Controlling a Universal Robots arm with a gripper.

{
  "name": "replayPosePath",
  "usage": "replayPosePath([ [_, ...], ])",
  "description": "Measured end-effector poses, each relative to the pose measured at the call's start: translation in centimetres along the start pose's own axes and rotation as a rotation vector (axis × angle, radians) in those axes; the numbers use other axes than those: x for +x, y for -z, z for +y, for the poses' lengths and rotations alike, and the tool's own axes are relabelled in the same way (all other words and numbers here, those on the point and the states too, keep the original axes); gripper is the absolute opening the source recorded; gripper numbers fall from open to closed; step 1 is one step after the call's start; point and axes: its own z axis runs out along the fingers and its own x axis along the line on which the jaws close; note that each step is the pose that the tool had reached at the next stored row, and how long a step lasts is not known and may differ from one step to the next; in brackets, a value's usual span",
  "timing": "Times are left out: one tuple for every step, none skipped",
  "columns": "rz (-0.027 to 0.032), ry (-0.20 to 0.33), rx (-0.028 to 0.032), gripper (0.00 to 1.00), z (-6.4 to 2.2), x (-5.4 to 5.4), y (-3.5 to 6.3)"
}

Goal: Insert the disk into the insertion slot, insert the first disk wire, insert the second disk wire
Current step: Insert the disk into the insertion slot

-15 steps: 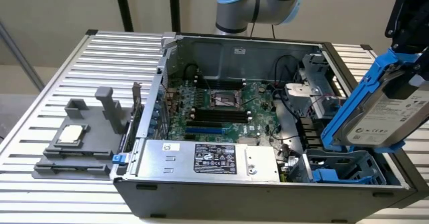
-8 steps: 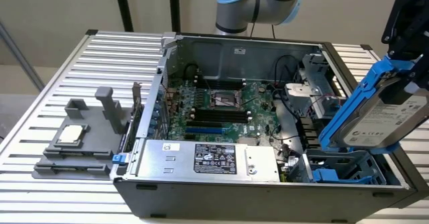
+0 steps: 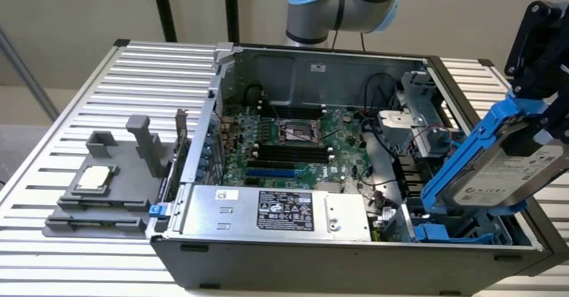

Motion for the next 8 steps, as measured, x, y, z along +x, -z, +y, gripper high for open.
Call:
replayPosePath([
  [-0.0013, 0.0, 0.0, 0.33, 0.05, 0.09, -0.11],
  [-0.0024, 0.0, 0.0, 0.33, 0.1, 0.18, -0.2],
  [-0.0033, 0.001, 0.0, 0.33, 0.16, 0.26, -0.27],
  [-0.0038, 0.001, 0.0, 0.33, 0.21, 0.33, -0.34],
  [-0.0045, 0.001, 0.0, 0.33, 0.26, 0.4, -0.42],
  [-0.0052, 0.002, 0.0, 0.33, 0.32, 0.44, -0.5],
  [-0.0055, 0.002, 0.0001, 0.33, 0.38, 0.45, -0.57],
  [-0.0061, 0.002, 0.001, 0.33, 0.45, 0.46, -0.66],
])
